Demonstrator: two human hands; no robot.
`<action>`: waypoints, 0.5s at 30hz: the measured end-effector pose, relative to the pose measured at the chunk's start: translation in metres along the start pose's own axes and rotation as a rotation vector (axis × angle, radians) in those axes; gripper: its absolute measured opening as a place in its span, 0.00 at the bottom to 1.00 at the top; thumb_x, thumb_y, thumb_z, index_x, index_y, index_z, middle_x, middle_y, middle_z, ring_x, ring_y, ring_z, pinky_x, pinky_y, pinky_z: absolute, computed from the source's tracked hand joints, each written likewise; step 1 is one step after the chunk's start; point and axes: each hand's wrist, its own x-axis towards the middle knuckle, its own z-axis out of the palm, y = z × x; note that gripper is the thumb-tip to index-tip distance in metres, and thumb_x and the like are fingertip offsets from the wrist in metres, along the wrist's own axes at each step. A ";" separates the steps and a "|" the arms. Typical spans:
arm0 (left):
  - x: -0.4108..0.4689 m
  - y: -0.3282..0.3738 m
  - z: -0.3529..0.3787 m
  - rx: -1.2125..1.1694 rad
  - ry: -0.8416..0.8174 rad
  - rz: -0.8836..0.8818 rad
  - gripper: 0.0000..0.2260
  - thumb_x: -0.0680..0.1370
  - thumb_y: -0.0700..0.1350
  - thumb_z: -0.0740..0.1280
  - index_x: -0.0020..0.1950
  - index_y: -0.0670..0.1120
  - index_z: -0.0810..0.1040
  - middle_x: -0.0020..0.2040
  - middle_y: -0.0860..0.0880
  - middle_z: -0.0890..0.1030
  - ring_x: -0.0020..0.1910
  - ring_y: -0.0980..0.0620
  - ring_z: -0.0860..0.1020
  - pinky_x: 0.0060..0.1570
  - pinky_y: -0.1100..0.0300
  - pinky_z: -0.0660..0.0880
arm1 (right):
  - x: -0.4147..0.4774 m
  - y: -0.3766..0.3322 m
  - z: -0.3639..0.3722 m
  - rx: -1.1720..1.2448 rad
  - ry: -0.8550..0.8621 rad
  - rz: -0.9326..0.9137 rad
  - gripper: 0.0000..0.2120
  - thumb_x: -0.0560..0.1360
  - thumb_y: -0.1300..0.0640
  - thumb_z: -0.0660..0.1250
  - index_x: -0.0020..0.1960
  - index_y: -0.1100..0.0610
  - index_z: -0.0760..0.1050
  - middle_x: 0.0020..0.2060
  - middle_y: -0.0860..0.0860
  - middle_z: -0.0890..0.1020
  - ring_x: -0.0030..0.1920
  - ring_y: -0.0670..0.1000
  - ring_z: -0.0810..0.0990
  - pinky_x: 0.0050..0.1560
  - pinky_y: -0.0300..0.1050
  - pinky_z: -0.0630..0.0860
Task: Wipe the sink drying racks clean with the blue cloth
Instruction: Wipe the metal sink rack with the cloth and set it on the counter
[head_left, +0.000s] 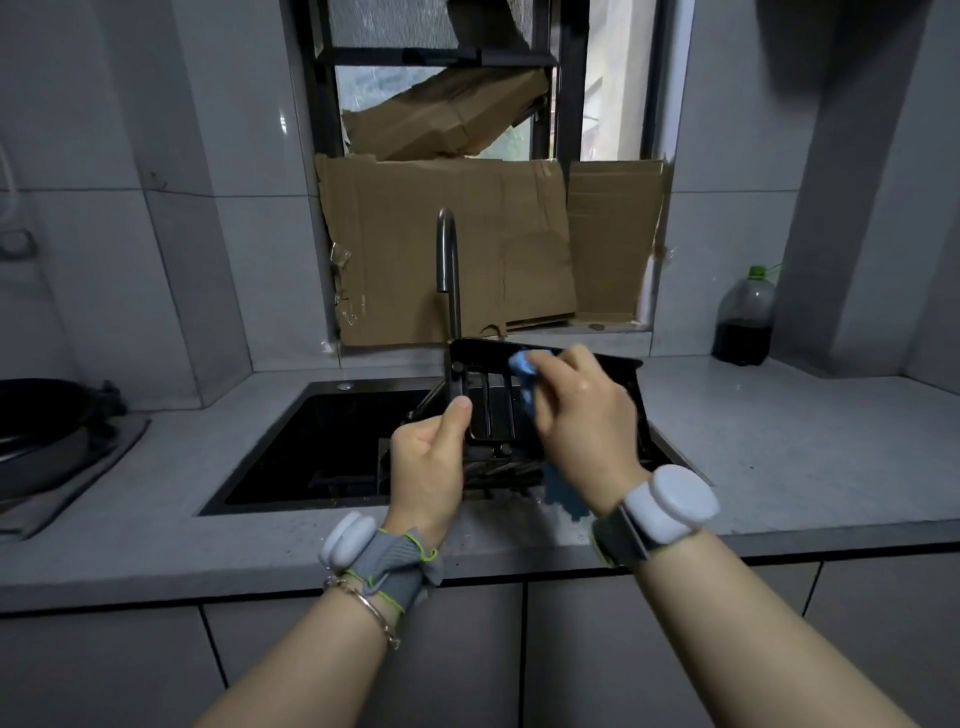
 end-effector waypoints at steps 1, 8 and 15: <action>0.000 -0.001 -0.002 -0.004 0.001 -0.009 0.24 0.79 0.40 0.63 0.25 0.49 0.57 0.23 0.55 0.57 0.26 0.54 0.56 0.28 0.59 0.53 | -0.003 0.010 -0.003 -0.034 -0.004 0.048 0.14 0.72 0.57 0.58 0.50 0.59 0.81 0.37 0.57 0.77 0.27 0.59 0.75 0.23 0.38 0.62; -0.011 -0.006 -0.003 0.005 -0.055 -0.008 0.25 0.79 0.39 0.62 0.25 0.49 0.56 0.23 0.54 0.56 0.25 0.56 0.55 0.27 0.60 0.53 | -0.017 0.055 -0.012 -0.242 -0.086 0.404 0.14 0.77 0.60 0.59 0.60 0.58 0.76 0.50 0.60 0.75 0.45 0.65 0.76 0.38 0.47 0.63; -0.012 -0.007 0.007 0.060 -0.078 0.022 0.25 0.80 0.39 0.60 0.25 0.50 0.55 0.20 0.57 0.57 0.22 0.60 0.55 0.25 0.65 0.53 | -0.004 -0.010 -0.003 -0.050 -0.035 0.285 0.13 0.77 0.61 0.58 0.58 0.60 0.77 0.50 0.59 0.74 0.43 0.63 0.76 0.37 0.45 0.64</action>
